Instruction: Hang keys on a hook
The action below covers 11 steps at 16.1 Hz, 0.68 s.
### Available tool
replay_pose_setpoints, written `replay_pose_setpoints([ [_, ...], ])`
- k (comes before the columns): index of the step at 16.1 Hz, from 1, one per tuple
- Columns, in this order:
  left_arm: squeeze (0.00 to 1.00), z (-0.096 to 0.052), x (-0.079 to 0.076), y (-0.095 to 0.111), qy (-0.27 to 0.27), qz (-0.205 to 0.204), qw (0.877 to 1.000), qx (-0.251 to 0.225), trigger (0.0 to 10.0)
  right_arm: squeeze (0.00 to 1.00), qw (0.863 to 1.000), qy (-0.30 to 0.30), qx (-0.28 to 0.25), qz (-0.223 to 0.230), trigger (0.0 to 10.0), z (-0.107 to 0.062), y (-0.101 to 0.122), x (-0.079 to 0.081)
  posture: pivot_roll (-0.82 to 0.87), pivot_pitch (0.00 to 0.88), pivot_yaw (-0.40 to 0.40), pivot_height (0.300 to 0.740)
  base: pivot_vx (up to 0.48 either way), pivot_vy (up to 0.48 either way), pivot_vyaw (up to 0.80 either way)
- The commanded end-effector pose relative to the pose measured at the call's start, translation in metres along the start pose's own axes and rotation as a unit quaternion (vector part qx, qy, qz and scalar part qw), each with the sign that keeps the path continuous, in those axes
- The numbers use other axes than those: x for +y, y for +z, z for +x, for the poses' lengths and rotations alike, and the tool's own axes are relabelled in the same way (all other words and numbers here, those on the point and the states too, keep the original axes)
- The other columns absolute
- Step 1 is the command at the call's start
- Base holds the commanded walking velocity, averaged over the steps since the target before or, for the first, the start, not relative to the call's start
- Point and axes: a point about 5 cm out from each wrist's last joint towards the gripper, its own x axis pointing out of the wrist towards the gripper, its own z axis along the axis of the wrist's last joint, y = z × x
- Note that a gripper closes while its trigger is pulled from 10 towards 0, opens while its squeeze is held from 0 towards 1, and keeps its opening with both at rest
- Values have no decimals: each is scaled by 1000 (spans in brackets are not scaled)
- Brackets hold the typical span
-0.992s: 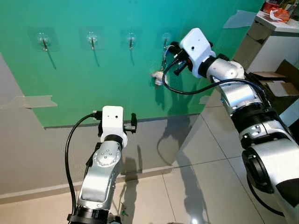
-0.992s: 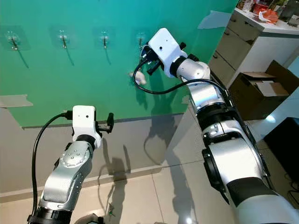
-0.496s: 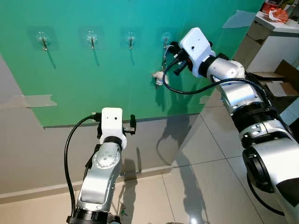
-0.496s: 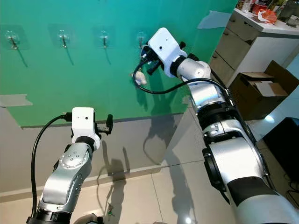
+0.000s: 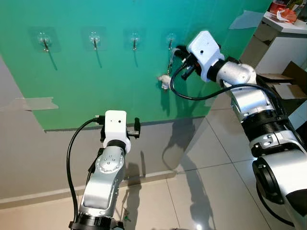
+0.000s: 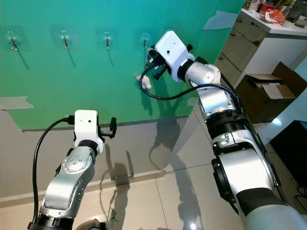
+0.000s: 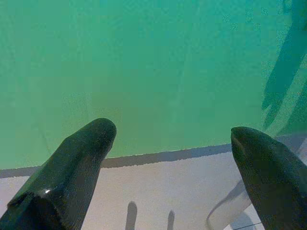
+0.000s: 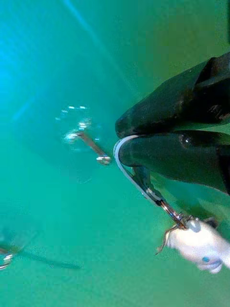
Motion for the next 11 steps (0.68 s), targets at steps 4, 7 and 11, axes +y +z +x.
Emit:
replay_pose_setpoints([
  [4, 0, 2, -18, 7, -23, -26, 999, -7, 10000, 0, 1000, -5, -9, -13, 0, -8, 12, -16, -106, 0, -123, 723, 0, 0, 0],
  [7, 0, 3, -21, 8, -26, -27, 999, -9, 10000, 0, 1000, -2, -9, -17, 0, -8, 14, -16, -108, 0, -124, 723, 0, 0, 0],
  [11, 0, 3, -21, 8, -25, -27, 999, -9, 10000, 0, 1000, 3, -6, -16, 0, -5, 14, -12, -101, 0, -123, 723, 0, 0, 0],
])
